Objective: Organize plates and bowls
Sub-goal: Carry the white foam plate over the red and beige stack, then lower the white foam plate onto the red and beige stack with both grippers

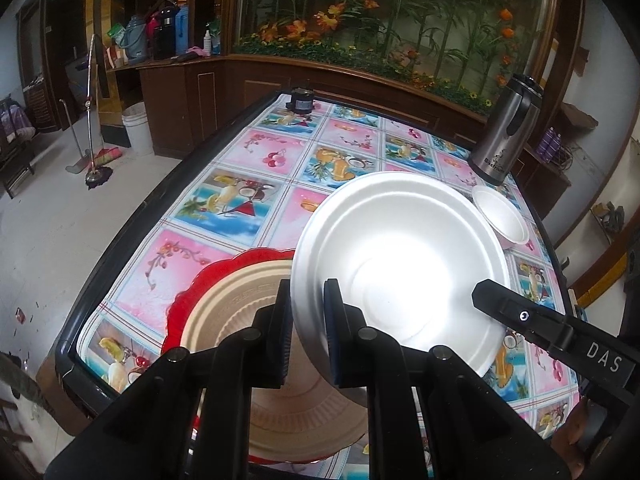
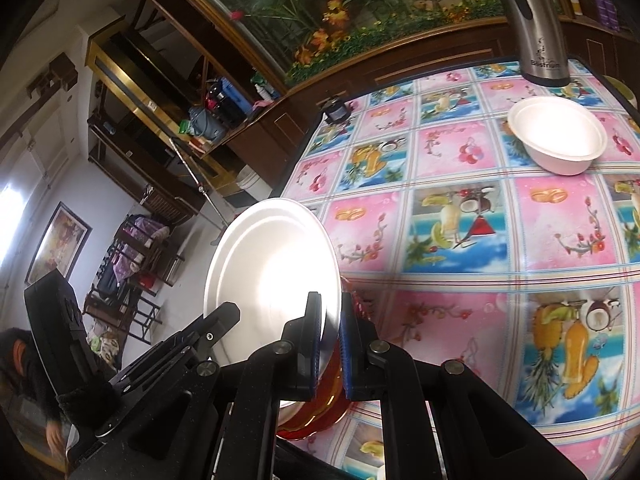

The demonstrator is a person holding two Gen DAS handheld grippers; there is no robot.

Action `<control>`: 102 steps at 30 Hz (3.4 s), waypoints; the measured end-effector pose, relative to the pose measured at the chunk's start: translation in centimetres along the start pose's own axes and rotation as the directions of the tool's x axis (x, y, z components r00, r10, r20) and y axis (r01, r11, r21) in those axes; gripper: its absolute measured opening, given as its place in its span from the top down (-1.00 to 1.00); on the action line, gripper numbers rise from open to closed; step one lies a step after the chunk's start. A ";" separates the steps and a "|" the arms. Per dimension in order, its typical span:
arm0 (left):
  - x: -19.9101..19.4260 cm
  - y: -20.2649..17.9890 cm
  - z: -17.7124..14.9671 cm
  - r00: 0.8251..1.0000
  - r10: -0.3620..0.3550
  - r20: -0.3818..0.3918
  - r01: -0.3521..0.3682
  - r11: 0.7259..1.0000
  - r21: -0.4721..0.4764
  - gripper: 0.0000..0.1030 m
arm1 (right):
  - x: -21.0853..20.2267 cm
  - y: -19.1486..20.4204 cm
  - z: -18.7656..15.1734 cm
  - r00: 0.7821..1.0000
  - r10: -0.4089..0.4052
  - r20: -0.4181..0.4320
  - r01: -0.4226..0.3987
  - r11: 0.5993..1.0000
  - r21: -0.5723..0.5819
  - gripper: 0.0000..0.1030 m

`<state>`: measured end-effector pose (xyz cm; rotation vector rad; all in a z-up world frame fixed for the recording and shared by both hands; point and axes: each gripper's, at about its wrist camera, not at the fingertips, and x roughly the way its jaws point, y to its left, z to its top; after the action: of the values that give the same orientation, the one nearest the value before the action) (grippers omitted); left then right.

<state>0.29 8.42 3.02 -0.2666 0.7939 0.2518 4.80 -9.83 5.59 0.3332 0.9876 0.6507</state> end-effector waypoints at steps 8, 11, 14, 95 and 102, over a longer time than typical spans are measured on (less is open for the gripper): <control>-0.1 0.9 -0.5 1.000 0.009 -0.005 -0.009 1.000 -0.013 0.76 | 0.6 0.9 -0.4 1.000 0.009 -0.015 -0.009 1.000 -0.011 0.85; -0.1 1.2 -0.7 1.000 0.013 -0.006 -0.013 1.000 -0.017 0.76 | 0.9 1.0 -0.5 1.000 0.010 -0.022 -0.010 1.000 -0.010 0.85; -0.2 1.6 -0.9 1.000 0.016 -0.009 -0.016 1.000 -0.021 0.76 | 1.1 1.2 -0.6 1.000 0.011 -0.027 -0.011 1.000 -0.013 0.85; -1.0 4.9 -3.9 0.999 0.034 -0.042 -0.035 0.999 -0.033 0.76 | 3.7 3.4 -4.0 0.994 0.024 -0.103 -0.030 0.998 -0.058 0.85; -0.8 4.9 -3.8 0.998 0.041 -0.042 -0.042 0.999 -0.028 0.75 | 4.0 3.5 -3.8 0.995 0.011 -0.103 -0.018 0.998 -0.067 0.85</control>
<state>-4.33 11.63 0.42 -0.2835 0.8377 0.2978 1.82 -4.68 2.88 0.2490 1.0594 0.7186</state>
